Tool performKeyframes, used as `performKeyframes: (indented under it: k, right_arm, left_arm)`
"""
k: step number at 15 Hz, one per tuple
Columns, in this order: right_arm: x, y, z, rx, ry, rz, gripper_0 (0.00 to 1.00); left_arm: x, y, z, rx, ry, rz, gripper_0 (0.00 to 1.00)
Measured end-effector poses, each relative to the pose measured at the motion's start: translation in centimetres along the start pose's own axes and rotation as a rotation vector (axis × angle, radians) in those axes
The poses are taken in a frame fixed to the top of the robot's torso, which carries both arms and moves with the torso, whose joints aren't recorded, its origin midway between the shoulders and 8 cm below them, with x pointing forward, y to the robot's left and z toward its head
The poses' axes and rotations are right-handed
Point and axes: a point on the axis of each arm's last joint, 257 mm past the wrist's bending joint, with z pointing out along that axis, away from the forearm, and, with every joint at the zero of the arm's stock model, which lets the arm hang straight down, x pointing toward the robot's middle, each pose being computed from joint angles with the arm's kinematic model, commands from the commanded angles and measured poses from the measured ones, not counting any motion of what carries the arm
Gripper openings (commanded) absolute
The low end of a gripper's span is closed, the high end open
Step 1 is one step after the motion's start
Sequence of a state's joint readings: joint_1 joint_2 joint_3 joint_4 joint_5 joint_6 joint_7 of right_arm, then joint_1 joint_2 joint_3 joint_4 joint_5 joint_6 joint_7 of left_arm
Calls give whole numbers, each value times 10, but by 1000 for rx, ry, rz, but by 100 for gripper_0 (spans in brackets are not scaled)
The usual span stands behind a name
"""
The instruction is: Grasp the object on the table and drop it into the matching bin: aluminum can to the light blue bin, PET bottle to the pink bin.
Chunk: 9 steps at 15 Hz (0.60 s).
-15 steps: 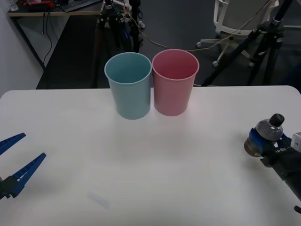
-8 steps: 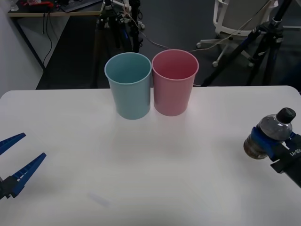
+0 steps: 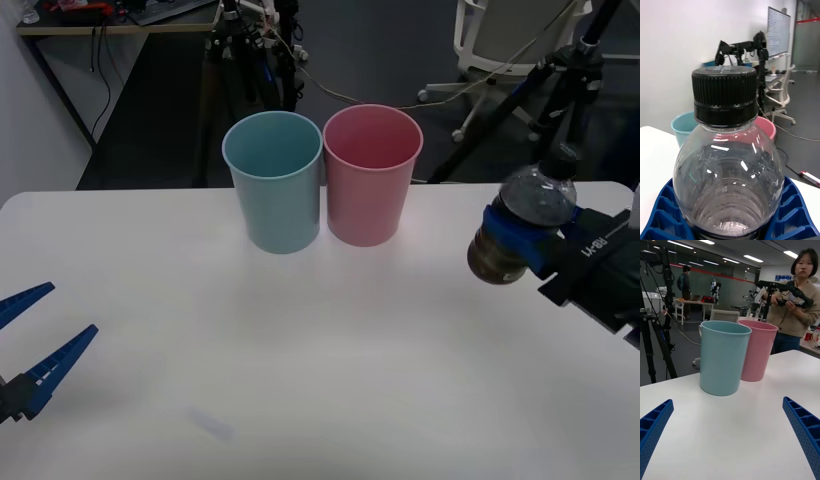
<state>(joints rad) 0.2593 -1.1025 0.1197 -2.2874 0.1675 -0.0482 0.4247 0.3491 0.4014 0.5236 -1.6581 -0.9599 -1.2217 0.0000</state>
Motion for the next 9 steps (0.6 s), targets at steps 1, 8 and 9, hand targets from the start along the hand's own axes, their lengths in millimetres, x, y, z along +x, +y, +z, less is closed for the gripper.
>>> performKeyframes:
  k: [1,8,9]
  right_arm:
    - [-9,4,13,-28,-9,8,0]
    - [-53,-4,117,-128,12,33,0]
    - [-54,-11,131,-124,22,37,0]
  left_arm:
    - [0,0,0,0,0,0,100]
    - [0,0,0,0,0,0,100]
    - [0,0,0,0,0,0,100]
